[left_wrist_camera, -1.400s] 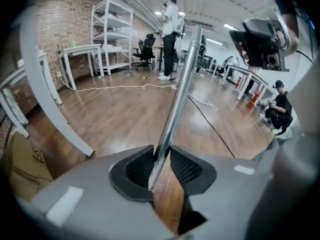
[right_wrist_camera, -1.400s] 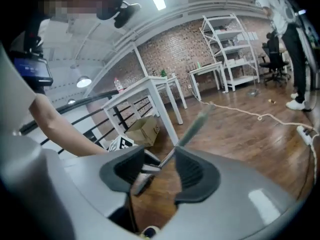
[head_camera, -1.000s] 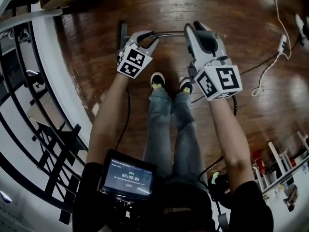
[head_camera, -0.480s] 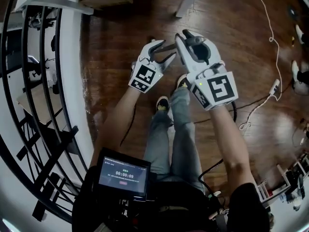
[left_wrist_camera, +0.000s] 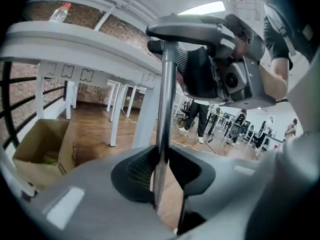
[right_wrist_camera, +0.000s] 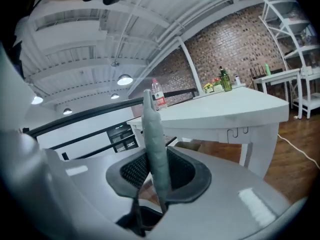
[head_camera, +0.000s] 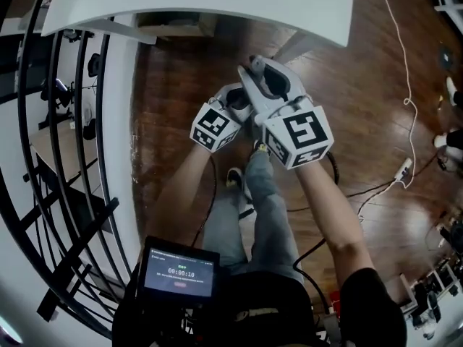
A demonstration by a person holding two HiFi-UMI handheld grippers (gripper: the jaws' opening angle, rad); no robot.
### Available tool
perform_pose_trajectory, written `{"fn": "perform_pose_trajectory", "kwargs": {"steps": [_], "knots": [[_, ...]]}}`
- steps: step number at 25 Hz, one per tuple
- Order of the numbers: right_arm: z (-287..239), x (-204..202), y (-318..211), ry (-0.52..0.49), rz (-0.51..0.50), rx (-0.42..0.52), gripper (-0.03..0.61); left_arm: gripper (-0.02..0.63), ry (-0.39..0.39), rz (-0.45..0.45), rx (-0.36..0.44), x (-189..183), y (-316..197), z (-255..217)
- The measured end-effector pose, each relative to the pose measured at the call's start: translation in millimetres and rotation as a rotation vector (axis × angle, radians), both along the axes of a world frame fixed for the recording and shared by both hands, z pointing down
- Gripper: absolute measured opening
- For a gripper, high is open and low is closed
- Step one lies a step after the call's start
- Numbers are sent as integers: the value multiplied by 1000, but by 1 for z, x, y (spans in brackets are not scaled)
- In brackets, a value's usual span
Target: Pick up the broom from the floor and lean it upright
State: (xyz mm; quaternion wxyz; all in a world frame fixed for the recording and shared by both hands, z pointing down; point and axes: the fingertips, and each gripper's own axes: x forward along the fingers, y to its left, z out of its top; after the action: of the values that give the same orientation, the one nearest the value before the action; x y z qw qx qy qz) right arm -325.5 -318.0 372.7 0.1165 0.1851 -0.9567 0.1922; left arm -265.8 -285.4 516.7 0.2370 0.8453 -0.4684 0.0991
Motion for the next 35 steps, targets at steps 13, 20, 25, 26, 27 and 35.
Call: {"fn": "perform_pose_trajectory", "kwargs": {"steps": [13, 20, 25, 26, 27, 35], "knots": [[55, -45, -39, -145, -210, -130, 86, 112, -93, -230, -131, -73, -24, 56], [55, -55, -55, -105, -220, -73, 83, 110, -95, -258, -148, -75, -43, 57], [58, -53, -58, -115, -178, -79, 105, 118, -75, -259, -140, -75, -45, 57], [59, -52, -59, -113, -169, -82, 127, 135, -72, -256, -140, -76, -45, 57], [61, -50, -59, -110, -163, -84, 142, 165, -69, -253, -141, -77, -45, 58], [68, -34, -59, -101, -136, -68, 176, 249, -88, -211, -133, -80, -43, 57]]}}
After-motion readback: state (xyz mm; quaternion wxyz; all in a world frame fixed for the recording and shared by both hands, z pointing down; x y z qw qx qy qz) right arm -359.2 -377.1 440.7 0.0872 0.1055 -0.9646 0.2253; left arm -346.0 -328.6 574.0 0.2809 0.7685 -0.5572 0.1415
